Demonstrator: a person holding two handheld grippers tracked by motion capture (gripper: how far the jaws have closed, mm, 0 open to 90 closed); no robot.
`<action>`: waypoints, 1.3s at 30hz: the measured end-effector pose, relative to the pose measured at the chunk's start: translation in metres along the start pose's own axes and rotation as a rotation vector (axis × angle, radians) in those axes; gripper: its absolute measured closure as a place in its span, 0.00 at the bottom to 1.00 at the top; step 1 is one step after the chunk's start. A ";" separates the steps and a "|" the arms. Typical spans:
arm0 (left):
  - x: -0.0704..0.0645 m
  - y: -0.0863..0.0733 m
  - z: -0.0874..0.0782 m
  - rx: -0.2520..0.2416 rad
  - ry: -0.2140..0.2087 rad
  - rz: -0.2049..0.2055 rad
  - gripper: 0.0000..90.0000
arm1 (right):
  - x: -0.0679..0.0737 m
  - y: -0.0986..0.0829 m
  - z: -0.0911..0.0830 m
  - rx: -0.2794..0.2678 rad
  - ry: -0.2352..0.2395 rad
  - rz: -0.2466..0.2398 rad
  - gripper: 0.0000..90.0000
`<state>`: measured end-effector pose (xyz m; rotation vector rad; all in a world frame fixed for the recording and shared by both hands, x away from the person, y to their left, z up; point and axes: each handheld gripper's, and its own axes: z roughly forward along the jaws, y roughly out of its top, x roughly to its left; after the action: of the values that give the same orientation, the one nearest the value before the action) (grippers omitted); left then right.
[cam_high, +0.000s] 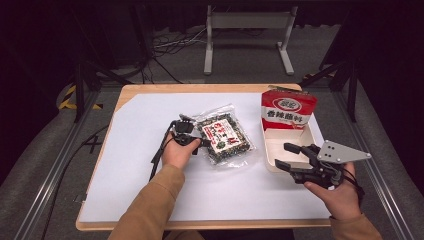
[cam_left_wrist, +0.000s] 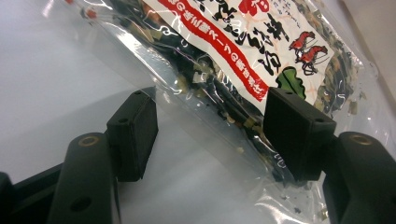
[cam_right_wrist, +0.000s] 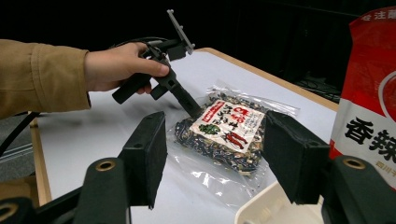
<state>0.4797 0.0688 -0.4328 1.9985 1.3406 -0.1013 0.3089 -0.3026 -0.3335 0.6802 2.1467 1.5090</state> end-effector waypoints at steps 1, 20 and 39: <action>-0.001 0.000 0.001 -0.008 -0.003 -0.002 0.41 | 0.000 0.000 -0.001 0.000 -0.004 -0.001 0.45; -0.029 0.016 0.030 -0.049 0.080 0.049 0.34 | 0.000 -0.004 -0.012 -0.015 -0.032 0.010 0.44; -0.033 0.017 0.001 -0.178 -0.027 0.051 0.94 | -0.002 -0.007 -0.011 -0.008 -0.031 0.019 0.44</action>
<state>0.4788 0.0390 -0.4104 1.8733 1.2361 0.0149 0.3029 -0.3138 -0.3361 0.7188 2.1154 1.5062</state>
